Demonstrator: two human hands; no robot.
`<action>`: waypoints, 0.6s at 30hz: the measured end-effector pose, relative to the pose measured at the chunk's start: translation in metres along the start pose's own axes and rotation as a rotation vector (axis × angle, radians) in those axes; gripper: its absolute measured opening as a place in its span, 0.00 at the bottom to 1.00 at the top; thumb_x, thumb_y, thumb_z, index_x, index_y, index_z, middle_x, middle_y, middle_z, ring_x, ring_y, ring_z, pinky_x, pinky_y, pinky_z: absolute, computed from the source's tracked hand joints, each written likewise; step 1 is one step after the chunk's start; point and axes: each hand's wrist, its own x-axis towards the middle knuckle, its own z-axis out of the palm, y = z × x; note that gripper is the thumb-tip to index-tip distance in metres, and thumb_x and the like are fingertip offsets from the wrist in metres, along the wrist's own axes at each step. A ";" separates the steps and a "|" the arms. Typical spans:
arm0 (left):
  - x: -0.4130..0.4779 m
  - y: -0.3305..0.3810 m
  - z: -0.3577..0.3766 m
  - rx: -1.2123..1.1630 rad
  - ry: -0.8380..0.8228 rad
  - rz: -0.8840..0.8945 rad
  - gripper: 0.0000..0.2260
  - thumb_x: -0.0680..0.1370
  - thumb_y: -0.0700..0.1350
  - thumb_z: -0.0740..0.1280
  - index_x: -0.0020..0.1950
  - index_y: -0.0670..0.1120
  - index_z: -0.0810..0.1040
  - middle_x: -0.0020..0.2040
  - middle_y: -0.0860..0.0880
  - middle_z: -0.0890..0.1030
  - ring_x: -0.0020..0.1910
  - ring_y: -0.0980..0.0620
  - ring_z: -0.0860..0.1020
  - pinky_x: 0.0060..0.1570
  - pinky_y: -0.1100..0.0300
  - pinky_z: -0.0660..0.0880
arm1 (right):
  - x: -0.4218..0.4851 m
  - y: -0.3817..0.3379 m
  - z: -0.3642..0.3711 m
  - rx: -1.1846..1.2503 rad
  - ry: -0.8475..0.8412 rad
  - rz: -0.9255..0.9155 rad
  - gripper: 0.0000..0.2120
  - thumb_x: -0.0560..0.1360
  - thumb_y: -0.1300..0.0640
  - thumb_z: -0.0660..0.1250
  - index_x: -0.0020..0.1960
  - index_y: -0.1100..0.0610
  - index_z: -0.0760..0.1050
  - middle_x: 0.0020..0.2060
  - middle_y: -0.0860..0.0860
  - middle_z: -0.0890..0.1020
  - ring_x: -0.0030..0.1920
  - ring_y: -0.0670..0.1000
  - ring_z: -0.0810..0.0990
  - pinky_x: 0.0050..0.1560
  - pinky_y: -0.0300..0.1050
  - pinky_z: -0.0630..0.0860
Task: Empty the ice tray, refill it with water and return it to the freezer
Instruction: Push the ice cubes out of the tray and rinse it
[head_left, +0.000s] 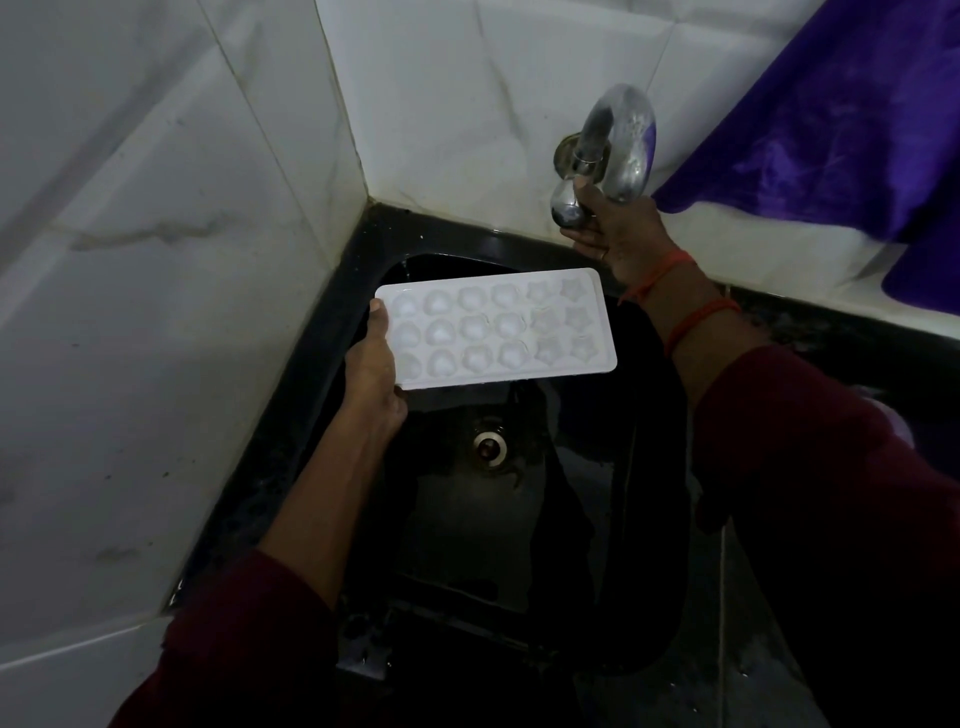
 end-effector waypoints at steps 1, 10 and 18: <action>0.000 -0.001 0.000 -0.003 -0.001 -0.002 0.23 0.81 0.63 0.63 0.61 0.45 0.82 0.53 0.44 0.87 0.50 0.44 0.86 0.42 0.50 0.83 | 0.000 0.000 0.000 -0.003 0.004 0.003 0.20 0.80 0.56 0.68 0.68 0.67 0.72 0.59 0.62 0.82 0.59 0.58 0.83 0.63 0.51 0.79; -0.003 -0.004 0.001 -0.018 -0.005 -0.005 0.23 0.81 0.62 0.63 0.62 0.45 0.81 0.55 0.43 0.86 0.52 0.43 0.85 0.43 0.49 0.83 | 0.002 -0.001 -0.001 -0.030 0.051 -0.026 0.20 0.77 0.57 0.72 0.64 0.66 0.73 0.58 0.63 0.82 0.56 0.58 0.84 0.59 0.50 0.81; -0.005 -0.006 0.002 -0.037 -0.010 -0.009 0.24 0.81 0.62 0.63 0.64 0.44 0.81 0.57 0.42 0.85 0.55 0.42 0.85 0.46 0.47 0.83 | 0.012 0.001 0.000 -0.071 0.102 0.016 0.18 0.78 0.63 0.70 0.65 0.68 0.73 0.59 0.63 0.82 0.57 0.59 0.84 0.60 0.53 0.80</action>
